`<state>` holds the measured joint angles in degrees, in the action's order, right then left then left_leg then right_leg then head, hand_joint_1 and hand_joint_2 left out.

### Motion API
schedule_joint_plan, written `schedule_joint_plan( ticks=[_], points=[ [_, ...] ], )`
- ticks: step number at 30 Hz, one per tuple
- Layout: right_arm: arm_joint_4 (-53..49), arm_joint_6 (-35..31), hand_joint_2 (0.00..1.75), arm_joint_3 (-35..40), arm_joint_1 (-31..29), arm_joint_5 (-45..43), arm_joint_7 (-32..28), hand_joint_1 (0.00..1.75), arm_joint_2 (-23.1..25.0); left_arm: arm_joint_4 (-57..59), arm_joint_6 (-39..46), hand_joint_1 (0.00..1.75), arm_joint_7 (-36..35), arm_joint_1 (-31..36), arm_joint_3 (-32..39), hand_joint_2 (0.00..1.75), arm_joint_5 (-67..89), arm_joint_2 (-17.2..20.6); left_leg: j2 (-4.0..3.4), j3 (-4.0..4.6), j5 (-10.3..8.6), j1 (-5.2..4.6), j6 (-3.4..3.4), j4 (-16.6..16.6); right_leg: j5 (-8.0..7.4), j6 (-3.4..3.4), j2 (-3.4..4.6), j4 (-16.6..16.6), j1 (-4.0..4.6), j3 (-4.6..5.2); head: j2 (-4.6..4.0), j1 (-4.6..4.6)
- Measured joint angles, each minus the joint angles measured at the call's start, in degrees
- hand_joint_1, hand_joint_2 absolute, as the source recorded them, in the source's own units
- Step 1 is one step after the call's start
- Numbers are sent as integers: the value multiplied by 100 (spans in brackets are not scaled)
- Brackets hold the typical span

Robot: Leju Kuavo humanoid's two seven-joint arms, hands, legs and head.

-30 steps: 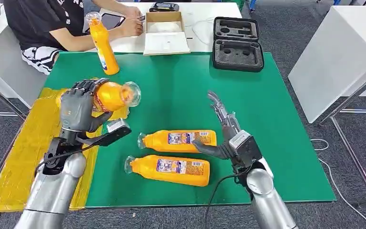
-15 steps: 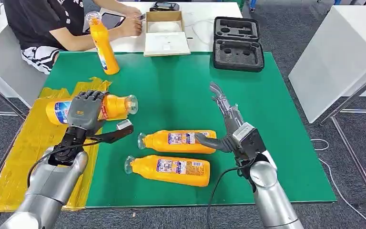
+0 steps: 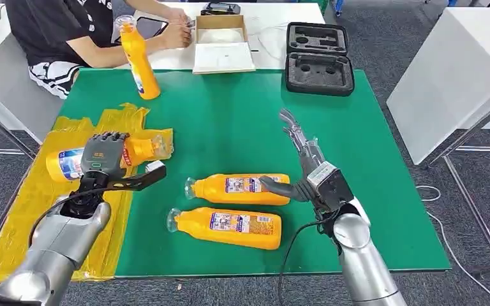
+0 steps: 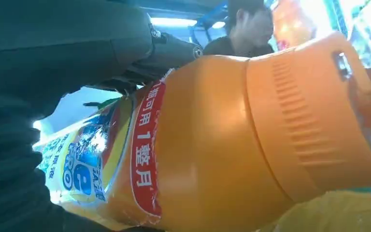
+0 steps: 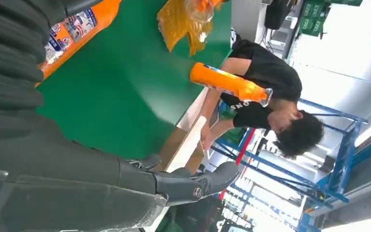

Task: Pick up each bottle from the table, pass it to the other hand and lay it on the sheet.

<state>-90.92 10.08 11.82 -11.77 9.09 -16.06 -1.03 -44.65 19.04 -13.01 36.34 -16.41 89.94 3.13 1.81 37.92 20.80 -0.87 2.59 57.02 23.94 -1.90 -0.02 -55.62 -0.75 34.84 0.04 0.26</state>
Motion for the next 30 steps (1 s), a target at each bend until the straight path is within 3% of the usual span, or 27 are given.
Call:
schedule_joint_plan(
  ticks=[10,17,30],
  points=[
    [0,-61,175,-90,1,59,33,0,33,503,-374,175,39,67,153,175,0,22,-1,1,0,0,0,0,0,0,0,0,0,1,0,2],
    [11,-28,175,-131,-44,39,33,0,61,856,-813,175,555,110,258,175,-81,-35,-1,1,-1,0,-1,0,0,0,1,0,0,1,0,2],
    [50,-28,175,-138,-75,37,33,0,79,1049,-863,175,651,187,352,175,-114,-112,-1,0,0,0,-1,0,0,0,1,0,0,0,0,2]
  ],
)
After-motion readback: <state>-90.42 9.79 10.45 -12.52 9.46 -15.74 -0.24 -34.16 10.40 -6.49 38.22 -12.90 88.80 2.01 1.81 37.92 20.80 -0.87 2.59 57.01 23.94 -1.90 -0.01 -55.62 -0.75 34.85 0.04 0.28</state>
